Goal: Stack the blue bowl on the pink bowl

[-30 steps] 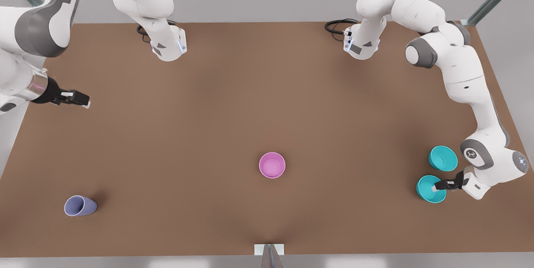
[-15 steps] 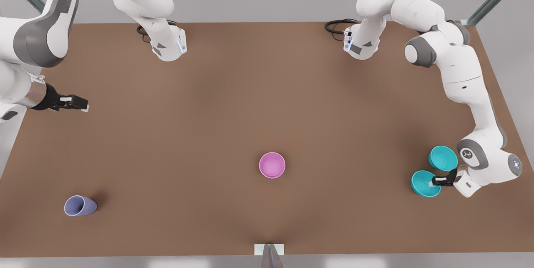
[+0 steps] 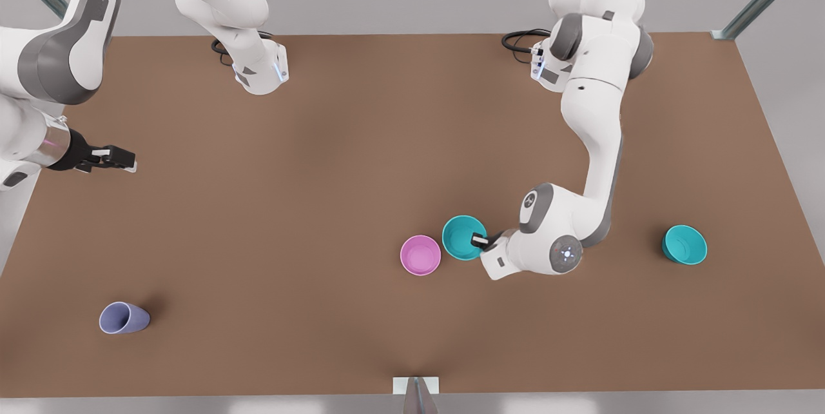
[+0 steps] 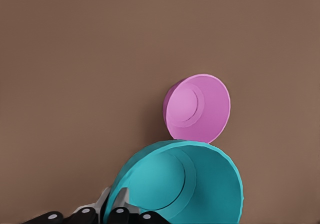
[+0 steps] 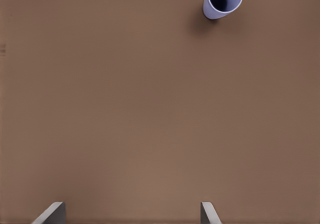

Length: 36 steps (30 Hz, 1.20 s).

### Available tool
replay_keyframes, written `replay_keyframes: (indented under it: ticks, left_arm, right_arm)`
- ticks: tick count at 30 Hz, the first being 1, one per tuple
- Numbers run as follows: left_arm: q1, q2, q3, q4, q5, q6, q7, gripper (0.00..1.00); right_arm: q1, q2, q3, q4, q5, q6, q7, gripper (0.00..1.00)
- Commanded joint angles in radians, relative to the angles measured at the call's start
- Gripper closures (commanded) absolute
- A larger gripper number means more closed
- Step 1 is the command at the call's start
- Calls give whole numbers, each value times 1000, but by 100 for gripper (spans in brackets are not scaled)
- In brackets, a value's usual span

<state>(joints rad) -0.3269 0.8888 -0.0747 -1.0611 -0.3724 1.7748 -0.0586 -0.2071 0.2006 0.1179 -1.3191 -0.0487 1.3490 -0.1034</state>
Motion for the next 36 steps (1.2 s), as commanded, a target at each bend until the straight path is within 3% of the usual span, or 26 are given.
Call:
replay_keyframes:
  ticks: [1,5,10,31,32,33,36]
  left_arm:
    - [-1,18,-16,-2,-36,152,-900,79]
    - [-15,47,-50,1,-39,314,-903,79]
    - [-78,73,-54,-3,-37,324,-882,79]
    - [-100,78,-54,-53,-30,327,-889,79]
    - [-100,78,-54,-57,-30,325,-882,64]
    - [-100,78,-56,-57,-26,325,-883,0]
    - [-100,64,-50,-71,-23,290,-885,0]
  right_arm:
    - [0,-1,0,0,1,1,-28,0]
    - [0,-1,0,0,1,1,-30,0]
    - [0,-1,0,0,1,1,-30,0]
    - [2,17,0,3,1,1,-30,0]
    - [2,17,0,3,1,1,-30,0]
    - [2,17,0,3,1,1,-30,0]
    - [2,17,0,3,1,1,-30,0]
